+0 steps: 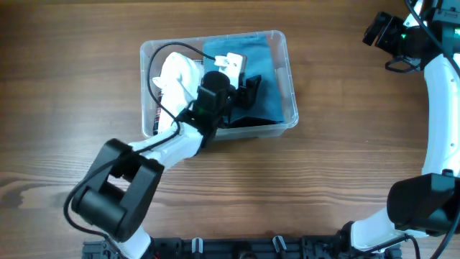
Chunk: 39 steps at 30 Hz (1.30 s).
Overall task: Pack container
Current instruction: 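Press the blue denim cloth down into the container with the left gripper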
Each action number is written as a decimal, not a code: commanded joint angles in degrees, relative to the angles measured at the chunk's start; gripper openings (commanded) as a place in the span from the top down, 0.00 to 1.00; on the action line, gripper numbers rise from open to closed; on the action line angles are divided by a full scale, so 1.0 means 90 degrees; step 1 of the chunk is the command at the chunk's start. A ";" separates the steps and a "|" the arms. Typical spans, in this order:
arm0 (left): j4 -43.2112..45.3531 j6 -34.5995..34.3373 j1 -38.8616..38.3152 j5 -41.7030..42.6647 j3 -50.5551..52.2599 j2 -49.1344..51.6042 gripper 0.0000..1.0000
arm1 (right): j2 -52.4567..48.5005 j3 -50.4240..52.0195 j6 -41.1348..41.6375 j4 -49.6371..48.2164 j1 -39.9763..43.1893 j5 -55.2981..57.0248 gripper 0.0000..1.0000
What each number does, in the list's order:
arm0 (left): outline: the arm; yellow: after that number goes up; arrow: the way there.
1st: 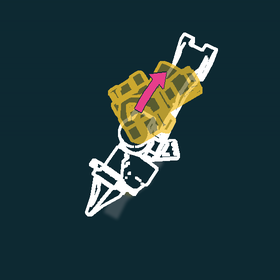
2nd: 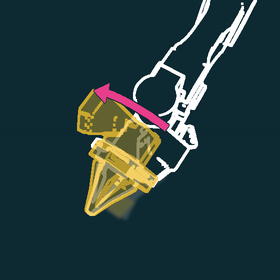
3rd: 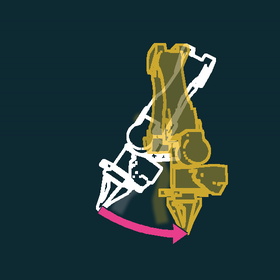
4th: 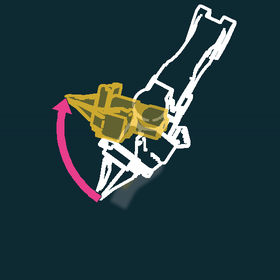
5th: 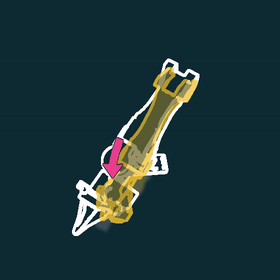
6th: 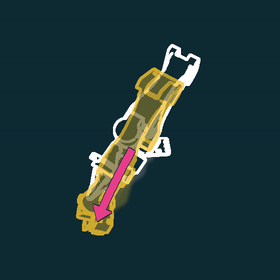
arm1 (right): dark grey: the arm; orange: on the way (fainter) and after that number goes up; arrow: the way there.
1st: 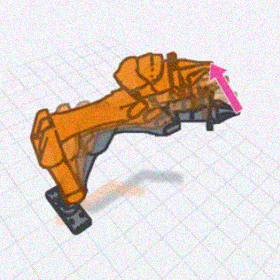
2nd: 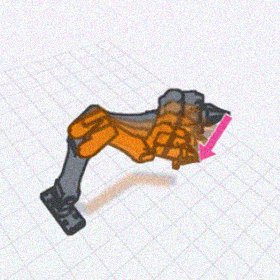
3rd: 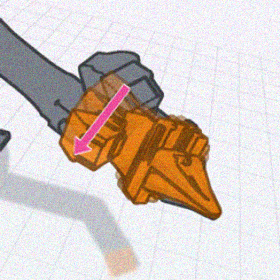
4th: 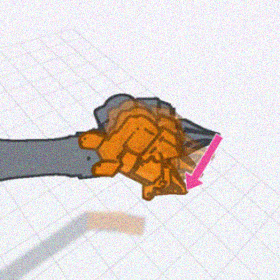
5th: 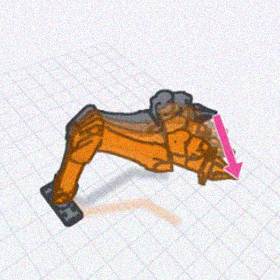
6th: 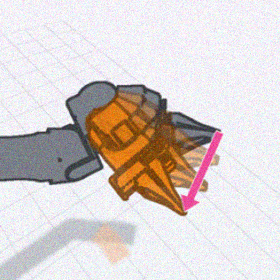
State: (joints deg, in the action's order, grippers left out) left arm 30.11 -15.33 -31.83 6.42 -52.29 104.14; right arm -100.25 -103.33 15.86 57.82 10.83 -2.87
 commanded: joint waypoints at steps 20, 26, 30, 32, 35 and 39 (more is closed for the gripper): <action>0.0449 -0.0534 0.0219 -0.0117 0.0095 0.1690 0.00 | -0.0005 -0.0017 0.0080 -0.0012 -0.0015 0.0087 0.00; 0.0478 -0.0505 0.0187 -0.0204 0.0095 0.1741 0.00 | -0.0005 -0.0017 0.0083 -0.0012 -0.0015 0.0087 0.00; 0.0563 -0.0510 0.0194 -0.0199 0.0095 0.1603 0.00 | -0.0005 -0.0017 0.0080 -0.0012 -0.0015 0.0087 0.00; 0.0491 -0.0510 0.0194 -0.0199 0.0095 0.1263 0.00 | -0.0005 -0.0017 0.0080 -0.0010 -0.0015 0.0087 0.00; -0.0219 -0.0486 0.0194 -0.0202 0.0095 0.0340 0.00 | -0.0005 -0.0017 0.0080 -0.0012 -0.0015 0.0087 0.00; -0.1999 -0.0486 0.0206 -0.0602 0.0095 -0.1183 0.00 | -0.0005 -0.0017 0.0083 -0.0010 -0.0015 0.0087 0.00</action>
State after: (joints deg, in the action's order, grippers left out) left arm 20.84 -17.58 -31.00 6.20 -53.74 100.90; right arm -100.25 -103.33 15.86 57.84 10.83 -2.87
